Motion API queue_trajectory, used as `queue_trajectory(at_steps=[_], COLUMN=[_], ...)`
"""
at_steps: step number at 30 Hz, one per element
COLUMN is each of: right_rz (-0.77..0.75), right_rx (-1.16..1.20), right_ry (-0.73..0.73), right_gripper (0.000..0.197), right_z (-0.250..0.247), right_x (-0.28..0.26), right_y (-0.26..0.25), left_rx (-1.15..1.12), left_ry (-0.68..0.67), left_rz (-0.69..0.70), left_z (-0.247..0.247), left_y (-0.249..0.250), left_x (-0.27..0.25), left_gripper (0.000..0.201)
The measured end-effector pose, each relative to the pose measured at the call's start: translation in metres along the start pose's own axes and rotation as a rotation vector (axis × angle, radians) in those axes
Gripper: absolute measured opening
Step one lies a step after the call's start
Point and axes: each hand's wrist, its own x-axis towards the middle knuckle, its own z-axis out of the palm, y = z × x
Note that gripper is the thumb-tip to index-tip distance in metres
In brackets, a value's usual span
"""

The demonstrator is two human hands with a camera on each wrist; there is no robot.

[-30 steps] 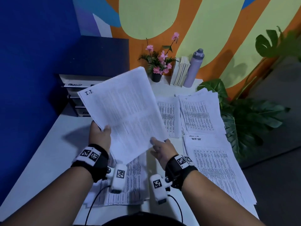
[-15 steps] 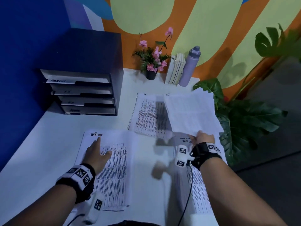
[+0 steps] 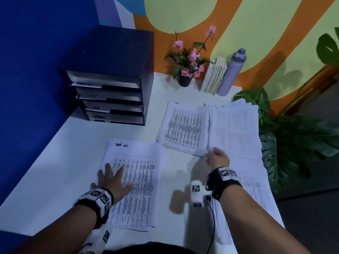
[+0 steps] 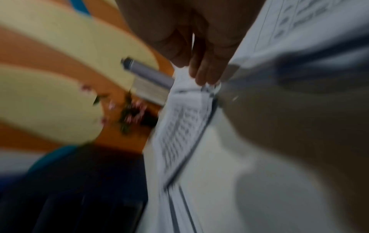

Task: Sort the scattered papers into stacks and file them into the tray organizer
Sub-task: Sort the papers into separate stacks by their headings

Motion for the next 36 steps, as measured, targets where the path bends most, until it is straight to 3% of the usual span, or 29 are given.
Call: queue_trajectory(at_steps=[3, 7, 8, 10, 12, 15, 19, 24, 29, 32, 36], right_rz=[-0.013, -0.053, -0.066, -0.084, -0.095, -0.111, -0.055, -0.08, -0.12, -0.067, -0.022], right_rx=[-0.188, -0.626, -0.703, -0.739, -0.711, -0.663, -0.355, -0.149, -0.174, -0.258, -0.22], right_ry=[-0.257, -0.517, -0.541, -0.503, -0.415, -0.329, -0.276, -0.275, -0.283, -0.245, -0.187], right_gripper=[0.013, 0.042, 0.041, 0.024, 0.02, 0.013, 0.01, 0.016, 0.008, 0.019, 0.018], right_z=[0.046, 0.078, 0.082, 0.088, 0.09, 0.085, 0.071, 0.071, 0.078, 0.077, 0.066], right_x=[-0.04, -0.086, -0.093, -0.108, -0.114, -0.113, -0.11, -0.112, -0.107, -0.102, -0.099], right_y=[0.03, 0.053, 0.056, 0.058, 0.06, 0.059, 0.057, 0.046, 0.04, 0.045, 0.052], left_rx=[0.04, 0.05, 0.057, 0.076, 0.072, -0.113, -0.434, -0.721, -0.701, -0.71, -0.778], left_ry=[-0.044, -0.067, -0.074, -0.092, -0.105, -0.044, 0.159, 0.131, 0.154, 0.215, 0.263], left_rz=[0.04, 0.124, 0.148, 0.204, 0.284, 0.388, 0.253, 0.181, 0.172, 0.159, 0.117], left_z=[0.001, 0.004, 0.005, 0.01, 0.014, 0.013, -0.008, -0.036, -0.047, -0.047, -0.045], left_y=[-0.003, -0.003, -0.002, 0.0, 0.002, 0.001, -0.014, -0.029, -0.039, -0.043, -0.048], left_x=[-0.003, -0.01, -0.011, -0.014, -0.015, -0.016, -0.001, 0.002, 0.006, 0.005, 0.006], left_gripper=[0.092, 0.089, 0.088, 0.085, 0.082, 0.078, 0.072, 0.05, 0.043, 0.04, 0.04])
